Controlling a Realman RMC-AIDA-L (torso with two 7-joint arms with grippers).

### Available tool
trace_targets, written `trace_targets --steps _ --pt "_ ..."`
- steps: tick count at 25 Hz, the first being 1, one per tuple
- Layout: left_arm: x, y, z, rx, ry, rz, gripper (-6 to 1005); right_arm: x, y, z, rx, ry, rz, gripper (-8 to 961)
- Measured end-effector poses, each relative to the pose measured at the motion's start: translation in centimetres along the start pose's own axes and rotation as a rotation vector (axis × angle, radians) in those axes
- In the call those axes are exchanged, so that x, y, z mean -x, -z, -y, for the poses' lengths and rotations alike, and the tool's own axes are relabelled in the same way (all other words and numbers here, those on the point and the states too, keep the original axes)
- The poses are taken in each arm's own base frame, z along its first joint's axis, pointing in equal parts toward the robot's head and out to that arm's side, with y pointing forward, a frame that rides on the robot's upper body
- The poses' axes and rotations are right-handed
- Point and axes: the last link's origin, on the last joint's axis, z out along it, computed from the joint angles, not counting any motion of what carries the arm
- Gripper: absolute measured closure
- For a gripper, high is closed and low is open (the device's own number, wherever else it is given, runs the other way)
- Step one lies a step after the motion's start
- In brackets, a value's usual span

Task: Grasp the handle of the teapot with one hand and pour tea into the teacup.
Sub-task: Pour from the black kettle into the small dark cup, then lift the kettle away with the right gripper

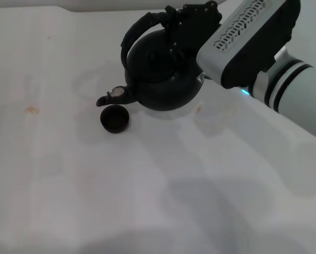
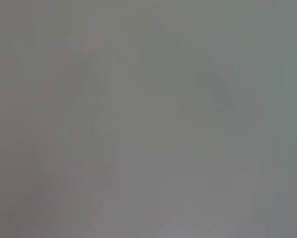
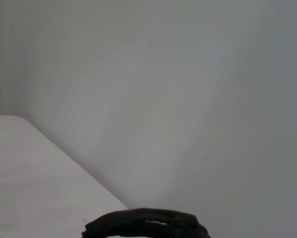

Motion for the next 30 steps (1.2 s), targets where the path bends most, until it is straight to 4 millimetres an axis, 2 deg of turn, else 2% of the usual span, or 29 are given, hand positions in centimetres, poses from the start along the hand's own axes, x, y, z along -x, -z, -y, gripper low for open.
trace_targets --steps 13,30 --pt "0.01 -0.04 -0.05 0.000 0.002 0.000 127 0.17 -0.20 -0.60 -0.013 0.145 -0.024 822" --pt "-0.01 0.18 0.07 -0.001 0.001 -0.002 127 0.39 -0.23 -0.72 -0.027 0.222 -0.026 841"
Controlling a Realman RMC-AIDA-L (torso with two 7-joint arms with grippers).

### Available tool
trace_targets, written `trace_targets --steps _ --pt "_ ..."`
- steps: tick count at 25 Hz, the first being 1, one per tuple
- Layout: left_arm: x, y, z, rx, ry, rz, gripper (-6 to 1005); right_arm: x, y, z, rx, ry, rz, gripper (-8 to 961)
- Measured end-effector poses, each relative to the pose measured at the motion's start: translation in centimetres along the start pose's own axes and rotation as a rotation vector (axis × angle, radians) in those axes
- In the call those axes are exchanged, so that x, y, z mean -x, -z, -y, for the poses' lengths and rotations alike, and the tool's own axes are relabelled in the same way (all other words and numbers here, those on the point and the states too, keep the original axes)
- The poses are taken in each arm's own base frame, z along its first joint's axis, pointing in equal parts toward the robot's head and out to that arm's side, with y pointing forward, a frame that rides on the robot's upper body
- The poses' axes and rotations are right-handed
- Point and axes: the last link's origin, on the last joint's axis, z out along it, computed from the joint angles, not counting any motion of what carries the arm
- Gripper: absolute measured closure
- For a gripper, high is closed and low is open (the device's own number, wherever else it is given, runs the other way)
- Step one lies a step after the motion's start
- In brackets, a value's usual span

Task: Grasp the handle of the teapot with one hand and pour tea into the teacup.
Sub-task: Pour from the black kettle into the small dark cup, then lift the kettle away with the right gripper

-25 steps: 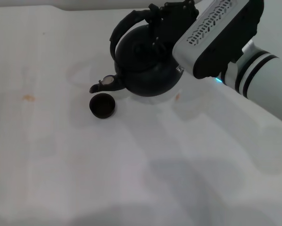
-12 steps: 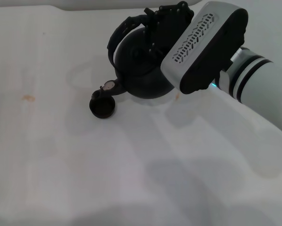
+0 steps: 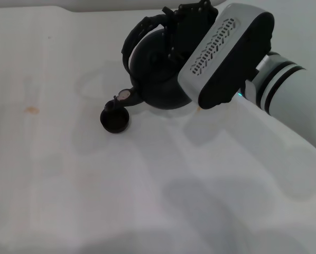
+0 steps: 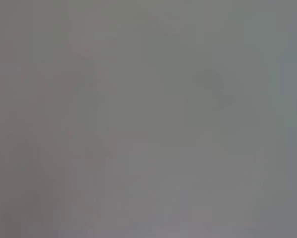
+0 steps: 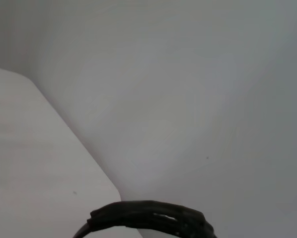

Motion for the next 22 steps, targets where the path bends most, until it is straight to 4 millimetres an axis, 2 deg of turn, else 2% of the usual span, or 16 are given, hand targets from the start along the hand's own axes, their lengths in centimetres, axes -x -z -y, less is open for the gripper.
trace_targets --steps 22 --pt "0.0 -0.3 -0.3 0.003 0.006 0.000 128 1.2 -0.1 -0.7 -0.055 0.176 -0.024 846"
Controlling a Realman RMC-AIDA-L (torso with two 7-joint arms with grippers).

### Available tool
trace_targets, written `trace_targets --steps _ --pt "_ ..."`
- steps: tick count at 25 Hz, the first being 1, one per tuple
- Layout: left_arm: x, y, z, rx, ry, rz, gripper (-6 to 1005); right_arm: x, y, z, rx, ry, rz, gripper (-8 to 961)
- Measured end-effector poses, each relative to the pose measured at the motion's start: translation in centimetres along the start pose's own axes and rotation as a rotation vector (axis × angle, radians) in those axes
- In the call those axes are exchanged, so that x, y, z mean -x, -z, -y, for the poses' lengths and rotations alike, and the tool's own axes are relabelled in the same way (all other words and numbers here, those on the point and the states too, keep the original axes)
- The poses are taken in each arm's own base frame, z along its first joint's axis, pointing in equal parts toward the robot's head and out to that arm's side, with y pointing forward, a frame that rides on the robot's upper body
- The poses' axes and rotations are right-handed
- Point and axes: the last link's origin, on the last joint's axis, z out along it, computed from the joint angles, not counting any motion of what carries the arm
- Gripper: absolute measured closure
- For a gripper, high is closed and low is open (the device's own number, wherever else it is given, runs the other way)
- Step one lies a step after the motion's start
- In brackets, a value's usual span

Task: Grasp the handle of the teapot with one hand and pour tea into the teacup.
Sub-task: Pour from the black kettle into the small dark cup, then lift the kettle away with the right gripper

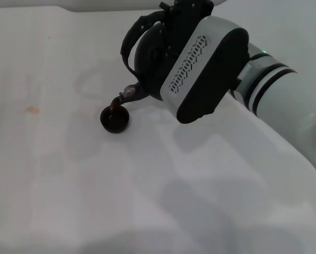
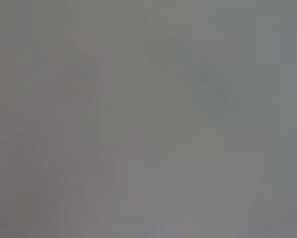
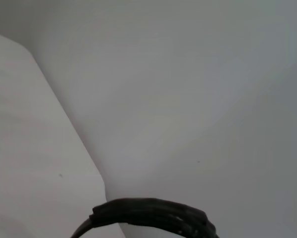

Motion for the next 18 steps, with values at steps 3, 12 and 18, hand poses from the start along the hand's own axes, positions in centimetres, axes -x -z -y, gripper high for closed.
trace_targets --steps 3,12,18 --pt "-0.01 -0.03 -0.03 0.001 0.000 0.000 128 0.19 -0.05 -0.03 -0.006 0.019 0.000 845" --pt "-0.01 -0.07 -0.07 0.002 0.001 -0.001 127 0.43 0.09 -0.23 -0.017 0.055 -0.002 847" --pt "0.05 -0.09 -0.25 0.004 0.008 -0.001 128 0.52 0.11 -0.27 -0.018 0.065 0.003 847"
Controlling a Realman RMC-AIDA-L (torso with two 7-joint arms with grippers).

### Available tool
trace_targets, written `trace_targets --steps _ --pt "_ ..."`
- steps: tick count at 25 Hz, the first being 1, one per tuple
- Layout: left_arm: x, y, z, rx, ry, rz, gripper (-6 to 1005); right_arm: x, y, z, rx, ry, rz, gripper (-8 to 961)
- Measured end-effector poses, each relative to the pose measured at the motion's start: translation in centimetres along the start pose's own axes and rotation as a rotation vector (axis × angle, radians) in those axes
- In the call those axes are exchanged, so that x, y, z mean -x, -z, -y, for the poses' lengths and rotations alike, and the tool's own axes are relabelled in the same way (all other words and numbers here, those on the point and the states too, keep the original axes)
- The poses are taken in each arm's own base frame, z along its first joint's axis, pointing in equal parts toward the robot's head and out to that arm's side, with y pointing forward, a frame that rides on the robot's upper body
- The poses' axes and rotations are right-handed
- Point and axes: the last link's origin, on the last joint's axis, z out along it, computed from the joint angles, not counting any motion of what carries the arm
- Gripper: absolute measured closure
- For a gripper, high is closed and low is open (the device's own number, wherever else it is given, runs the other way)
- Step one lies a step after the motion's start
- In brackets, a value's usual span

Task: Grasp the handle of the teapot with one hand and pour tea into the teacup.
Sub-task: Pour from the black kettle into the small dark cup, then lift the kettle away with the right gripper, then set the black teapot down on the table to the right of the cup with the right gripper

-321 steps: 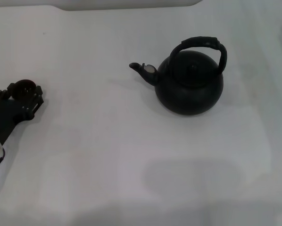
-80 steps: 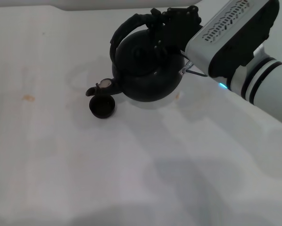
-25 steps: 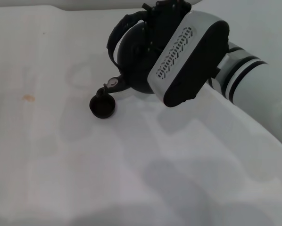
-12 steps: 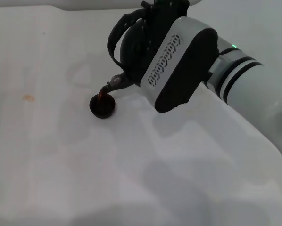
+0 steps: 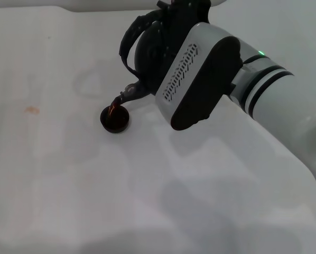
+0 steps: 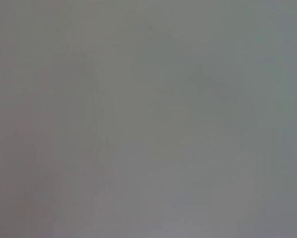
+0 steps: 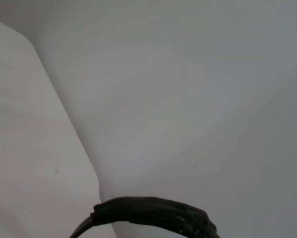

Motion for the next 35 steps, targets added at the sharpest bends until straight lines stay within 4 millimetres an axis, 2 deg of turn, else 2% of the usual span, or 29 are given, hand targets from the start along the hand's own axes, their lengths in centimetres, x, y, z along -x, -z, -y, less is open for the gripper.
trace_targets --steps 20,29,35 --pt "0.0 0.0 0.0 0.001 0.001 -0.003 128 -1.8 0.0 -0.2 -0.009 -0.160 -0.057 847" --pt "0.0 0.0 -0.1 0.005 0.000 -0.001 128 -3.6 0.4 0.4 -0.041 -0.389 -0.103 848" --pt "0.0 0.0 -0.1 0.008 -0.002 -0.002 127 -5.7 1.3 1.0 -0.064 -0.600 -0.125 848"
